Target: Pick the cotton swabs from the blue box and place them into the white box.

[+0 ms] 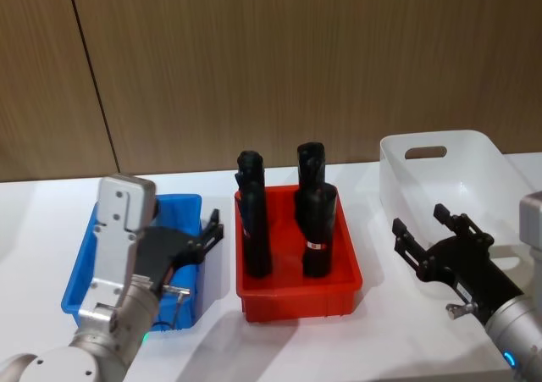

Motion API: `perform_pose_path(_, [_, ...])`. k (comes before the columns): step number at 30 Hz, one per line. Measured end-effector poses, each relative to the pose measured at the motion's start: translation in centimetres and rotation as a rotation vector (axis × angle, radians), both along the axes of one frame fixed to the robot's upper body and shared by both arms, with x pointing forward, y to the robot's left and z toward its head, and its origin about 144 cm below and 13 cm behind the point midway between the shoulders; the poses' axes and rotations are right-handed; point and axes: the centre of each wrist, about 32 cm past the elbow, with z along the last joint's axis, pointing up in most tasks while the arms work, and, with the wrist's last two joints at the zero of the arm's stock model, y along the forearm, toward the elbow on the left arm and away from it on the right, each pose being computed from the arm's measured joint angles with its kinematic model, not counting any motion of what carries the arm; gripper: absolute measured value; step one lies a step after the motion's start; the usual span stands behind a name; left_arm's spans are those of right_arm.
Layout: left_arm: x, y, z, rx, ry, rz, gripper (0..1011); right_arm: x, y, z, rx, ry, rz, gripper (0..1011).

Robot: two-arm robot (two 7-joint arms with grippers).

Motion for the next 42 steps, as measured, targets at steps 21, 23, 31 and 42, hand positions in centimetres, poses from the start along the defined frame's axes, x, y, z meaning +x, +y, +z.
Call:
perform_pose_path(21, [-0.2,3.3,0.1,-0.031,0.153,0.121,1004,0.0,0.0,0.0,0.0,0.0,0.0,689])
perform_pose_path(23, [-0.1,3.5,0.1,-0.029,0.166,0.121,1004,0.0,0.0,0.0,0.0,0.0,0.0,688])
perform_pose_path(31, [0.9,4.9,-0.3,-0.02,0.229,0.116,1004,0.0,0.0,0.0,0.0,0.0,0.0,689])
perform_pose_path(42, [2.1,6.2,-0.8,-0.018,0.268,0.117,1004,0.0,0.0,0.0,0.0,0.0,0.0,688])
